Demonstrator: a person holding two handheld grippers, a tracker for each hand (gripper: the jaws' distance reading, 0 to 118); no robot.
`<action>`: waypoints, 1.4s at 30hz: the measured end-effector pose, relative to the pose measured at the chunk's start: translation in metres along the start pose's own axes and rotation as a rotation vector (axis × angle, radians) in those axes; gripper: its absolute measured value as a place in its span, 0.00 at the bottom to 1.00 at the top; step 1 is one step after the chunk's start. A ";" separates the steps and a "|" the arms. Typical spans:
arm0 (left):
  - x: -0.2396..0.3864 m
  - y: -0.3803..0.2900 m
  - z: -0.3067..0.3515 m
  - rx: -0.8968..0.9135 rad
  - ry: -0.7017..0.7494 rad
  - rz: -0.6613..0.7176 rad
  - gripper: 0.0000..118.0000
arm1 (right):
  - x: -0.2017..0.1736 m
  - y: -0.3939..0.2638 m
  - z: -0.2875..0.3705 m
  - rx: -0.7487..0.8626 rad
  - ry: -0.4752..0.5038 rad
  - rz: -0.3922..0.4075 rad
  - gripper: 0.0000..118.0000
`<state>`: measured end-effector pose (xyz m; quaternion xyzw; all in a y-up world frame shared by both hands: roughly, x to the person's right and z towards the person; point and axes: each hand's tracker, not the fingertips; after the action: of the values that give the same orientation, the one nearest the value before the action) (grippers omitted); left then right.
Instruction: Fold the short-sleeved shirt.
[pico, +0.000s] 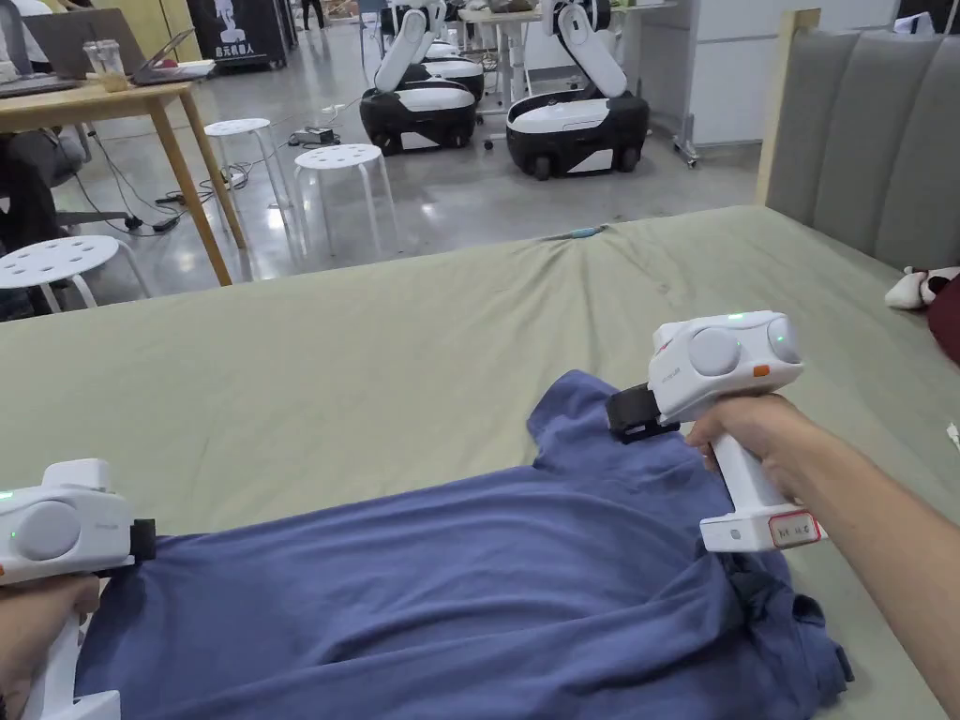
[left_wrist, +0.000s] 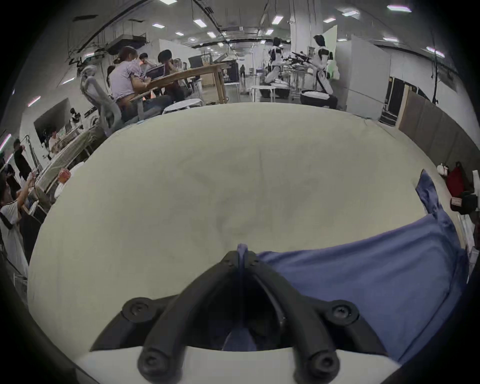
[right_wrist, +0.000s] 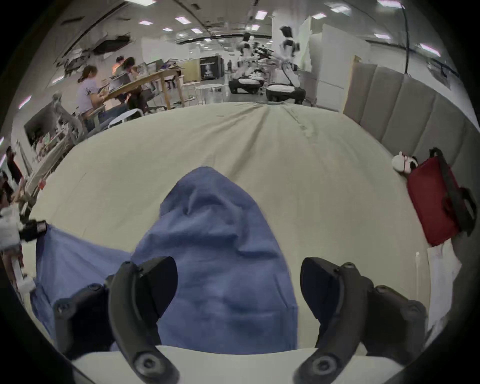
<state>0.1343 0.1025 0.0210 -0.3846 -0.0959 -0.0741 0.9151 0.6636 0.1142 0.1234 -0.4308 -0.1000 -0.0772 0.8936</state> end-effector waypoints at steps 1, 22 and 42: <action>0.000 0.000 0.001 0.001 -0.003 -0.005 0.01 | -0.001 0.000 -0.001 -0.015 -0.007 -0.005 0.85; -0.015 0.000 -0.003 0.005 -0.053 0.037 0.01 | 0.010 0.003 -0.055 -0.092 -0.139 0.044 0.58; -0.036 -0.057 0.171 0.067 -0.087 0.086 0.01 | -0.008 -0.071 0.172 0.044 -0.099 0.074 0.00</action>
<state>0.0668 0.1885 0.1690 -0.3604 -0.1212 -0.0146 0.9248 0.6212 0.2058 0.2792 -0.4178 -0.1298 -0.0206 0.8990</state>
